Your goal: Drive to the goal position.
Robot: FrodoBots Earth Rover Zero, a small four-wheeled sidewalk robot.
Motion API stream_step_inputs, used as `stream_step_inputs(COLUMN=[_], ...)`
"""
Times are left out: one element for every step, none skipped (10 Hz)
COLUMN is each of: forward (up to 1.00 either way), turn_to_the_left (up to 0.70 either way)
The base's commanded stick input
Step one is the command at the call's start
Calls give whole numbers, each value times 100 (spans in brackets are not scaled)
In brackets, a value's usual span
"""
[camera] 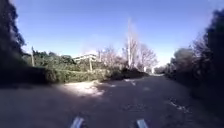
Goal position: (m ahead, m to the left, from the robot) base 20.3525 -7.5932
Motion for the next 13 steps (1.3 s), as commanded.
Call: stream_step_inputs(forward=[49, 49, 49, 49, 49, 49, 49, 49, 49, 49, 48, 48, 48], turn_to_the_left=[0, 0, 0, 0, 0, 0, 0, 0, 0, 0, -34, -48, -38])
